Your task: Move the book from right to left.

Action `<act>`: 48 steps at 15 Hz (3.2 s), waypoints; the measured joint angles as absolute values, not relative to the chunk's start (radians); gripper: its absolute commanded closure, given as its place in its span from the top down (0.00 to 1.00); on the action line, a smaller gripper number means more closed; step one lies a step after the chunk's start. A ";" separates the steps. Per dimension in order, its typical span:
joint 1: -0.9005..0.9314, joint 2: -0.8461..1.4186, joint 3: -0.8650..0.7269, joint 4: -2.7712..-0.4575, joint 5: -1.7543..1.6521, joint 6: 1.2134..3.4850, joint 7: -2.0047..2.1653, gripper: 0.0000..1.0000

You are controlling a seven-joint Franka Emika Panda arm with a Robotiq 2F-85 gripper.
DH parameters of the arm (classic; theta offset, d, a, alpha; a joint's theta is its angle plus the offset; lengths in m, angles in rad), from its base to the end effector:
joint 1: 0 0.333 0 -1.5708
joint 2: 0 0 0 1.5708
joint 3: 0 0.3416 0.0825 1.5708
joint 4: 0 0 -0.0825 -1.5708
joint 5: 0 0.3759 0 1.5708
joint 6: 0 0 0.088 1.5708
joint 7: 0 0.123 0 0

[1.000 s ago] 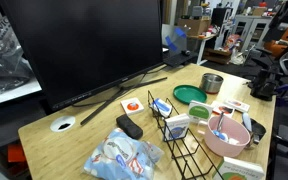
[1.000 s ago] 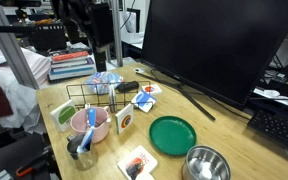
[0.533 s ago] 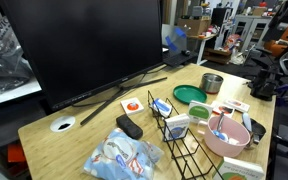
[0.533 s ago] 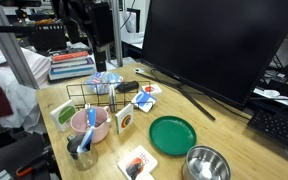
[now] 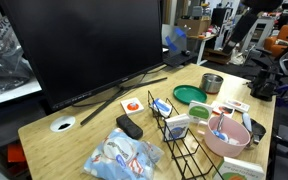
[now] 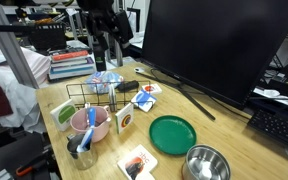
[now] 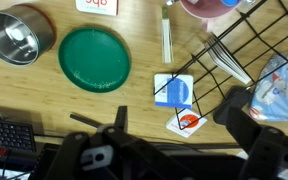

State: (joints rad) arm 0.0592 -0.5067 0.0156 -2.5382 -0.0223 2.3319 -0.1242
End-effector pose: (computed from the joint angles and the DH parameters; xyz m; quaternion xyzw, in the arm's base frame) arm 0.3991 0.0297 0.4870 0.9832 0.1042 0.1492 0.0167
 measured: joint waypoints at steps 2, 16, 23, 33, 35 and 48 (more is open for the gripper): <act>0.055 -0.443 0.060 -2.552 -0.093 2.402 -0.044 1.00; 0.054 -0.291 0.102 -2.675 -0.160 2.576 0.072 1.00; 0.039 -0.235 0.100 -2.672 -0.213 2.593 0.082 1.00; 0.039 0.069 0.056 -2.507 -0.275 2.639 0.056 1.00; 0.041 0.109 0.054 -2.483 -0.280 2.639 0.056 1.00; 0.053 0.227 0.047 -2.435 -0.273 2.639 0.055 0.04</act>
State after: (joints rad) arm 0.0527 0.2271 0.0474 -2.4352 -0.2733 2.6387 0.0553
